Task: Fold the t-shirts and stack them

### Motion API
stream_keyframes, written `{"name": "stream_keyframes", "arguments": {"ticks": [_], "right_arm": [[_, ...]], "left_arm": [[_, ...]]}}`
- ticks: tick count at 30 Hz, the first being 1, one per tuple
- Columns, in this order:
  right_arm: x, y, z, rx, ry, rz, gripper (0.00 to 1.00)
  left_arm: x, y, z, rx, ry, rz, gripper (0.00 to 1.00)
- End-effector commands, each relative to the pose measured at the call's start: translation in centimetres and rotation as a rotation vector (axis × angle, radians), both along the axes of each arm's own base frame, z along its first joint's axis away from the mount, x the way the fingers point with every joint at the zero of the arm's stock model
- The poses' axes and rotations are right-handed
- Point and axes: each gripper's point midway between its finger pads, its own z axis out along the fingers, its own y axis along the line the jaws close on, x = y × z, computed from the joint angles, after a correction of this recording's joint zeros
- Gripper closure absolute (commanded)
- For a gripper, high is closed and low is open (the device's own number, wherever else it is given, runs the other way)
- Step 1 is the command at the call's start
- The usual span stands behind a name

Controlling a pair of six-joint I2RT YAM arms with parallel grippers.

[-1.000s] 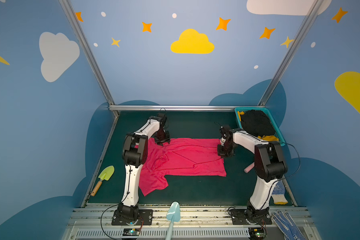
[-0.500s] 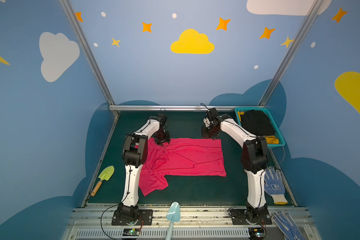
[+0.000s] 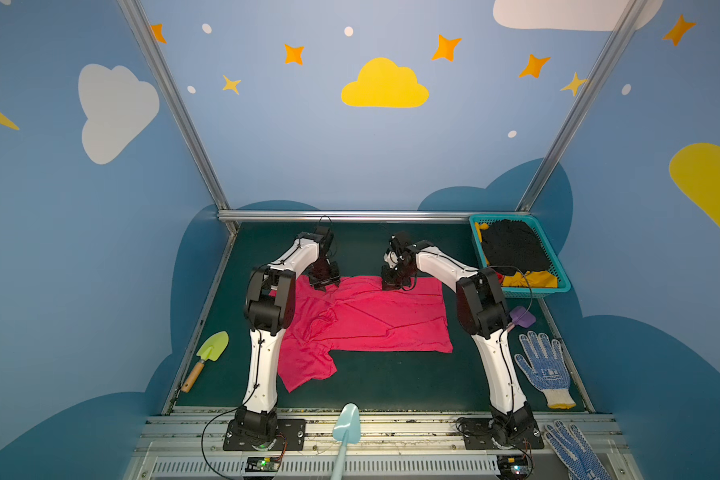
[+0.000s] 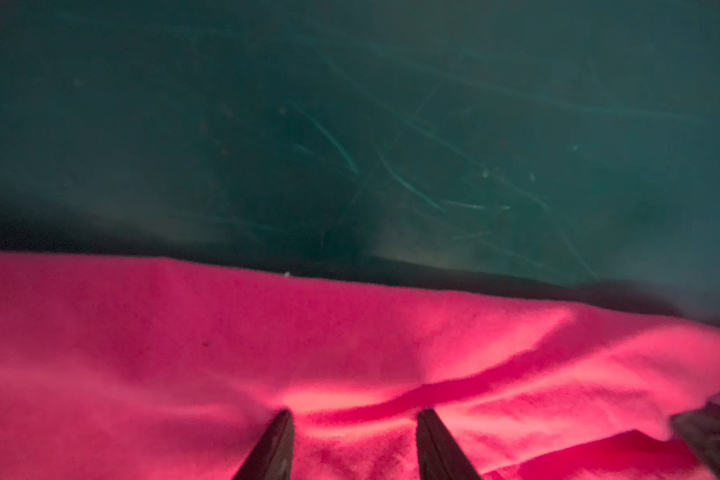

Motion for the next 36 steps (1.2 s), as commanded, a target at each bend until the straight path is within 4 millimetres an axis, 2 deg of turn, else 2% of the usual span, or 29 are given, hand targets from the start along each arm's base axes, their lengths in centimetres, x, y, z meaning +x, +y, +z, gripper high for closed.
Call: {"name": "stream_keyframes", "arguments": {"ticks": [1,16,22,32,36], "right_arm": [[-2.2,-0.6,-0.6,-0.013,0.052,0.002,1.00],[-6.7,-4.0,0.0,-0.067,0.062,-0.009,1.00],[-7.1,-4.6,0.4,-0.073,0.053,-0.026,1.00],[-7.8,-5.8,2.8,-0.068,0.006,-0.048,0.95],[-8.4,-6.5,2.7,-0.074,0.012,-0.054,0.94]], "left_arm": [[-0.7,3.0,-5.0,0.098,0.076,0.025,0.51],[0.3,4.2,-5.6,0.111,0.090,0.043,0.51],[0.8,4.2,-5.7,0.111,0.090,0.038,0.51],[2.3,4.2,-5.7,0.118,0.076,0.033,0.51],[3.1,4.3,-5.1,0.118,0.063,0.034,0.51]]}}
